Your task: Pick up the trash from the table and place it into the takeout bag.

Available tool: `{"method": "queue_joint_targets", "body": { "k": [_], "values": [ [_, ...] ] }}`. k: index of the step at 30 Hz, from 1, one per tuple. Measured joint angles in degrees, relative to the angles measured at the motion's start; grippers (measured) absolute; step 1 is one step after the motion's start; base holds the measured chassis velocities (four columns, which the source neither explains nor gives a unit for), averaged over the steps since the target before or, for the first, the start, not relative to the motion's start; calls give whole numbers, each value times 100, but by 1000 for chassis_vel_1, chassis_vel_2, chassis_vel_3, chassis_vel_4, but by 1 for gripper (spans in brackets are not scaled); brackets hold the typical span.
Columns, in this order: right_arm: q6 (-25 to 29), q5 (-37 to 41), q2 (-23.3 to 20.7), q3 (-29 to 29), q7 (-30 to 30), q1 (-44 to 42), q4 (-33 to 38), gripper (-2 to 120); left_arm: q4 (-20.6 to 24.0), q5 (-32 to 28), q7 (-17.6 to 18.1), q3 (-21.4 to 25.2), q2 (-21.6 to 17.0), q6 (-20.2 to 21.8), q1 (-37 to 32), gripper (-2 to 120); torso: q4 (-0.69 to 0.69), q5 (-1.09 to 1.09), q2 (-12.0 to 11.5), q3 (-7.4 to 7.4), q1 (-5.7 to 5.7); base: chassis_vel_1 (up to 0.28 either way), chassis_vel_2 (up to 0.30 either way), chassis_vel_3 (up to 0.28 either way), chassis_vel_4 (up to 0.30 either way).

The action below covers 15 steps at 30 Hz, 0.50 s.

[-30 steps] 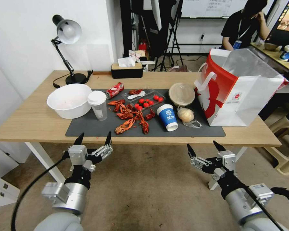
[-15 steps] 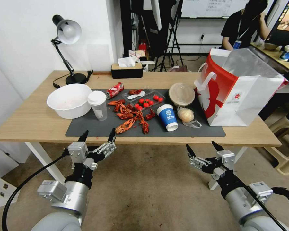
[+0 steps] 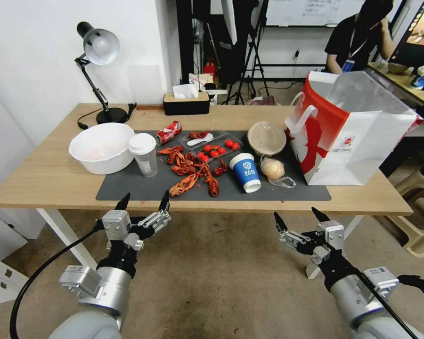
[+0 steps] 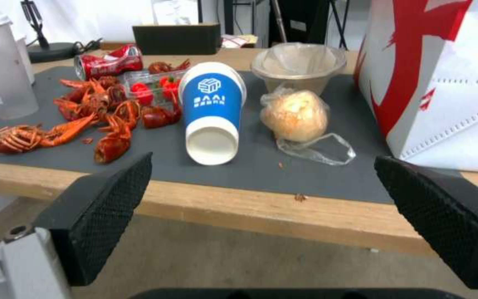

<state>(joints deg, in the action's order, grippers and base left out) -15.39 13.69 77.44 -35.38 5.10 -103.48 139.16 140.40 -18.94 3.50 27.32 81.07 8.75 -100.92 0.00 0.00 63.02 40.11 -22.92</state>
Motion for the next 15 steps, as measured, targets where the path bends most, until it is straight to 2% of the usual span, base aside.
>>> {"method": "queue_joint_targets", "body": {
  "k": [15],
  "values": [
    [200, 78, -125, -83, 9, 390, -257, 100, -238, -21, -37, -36, -85, -4, 136, 100, -1, 0, 0, 0, 0, 0, 0, 0, 0]
  ]
}}
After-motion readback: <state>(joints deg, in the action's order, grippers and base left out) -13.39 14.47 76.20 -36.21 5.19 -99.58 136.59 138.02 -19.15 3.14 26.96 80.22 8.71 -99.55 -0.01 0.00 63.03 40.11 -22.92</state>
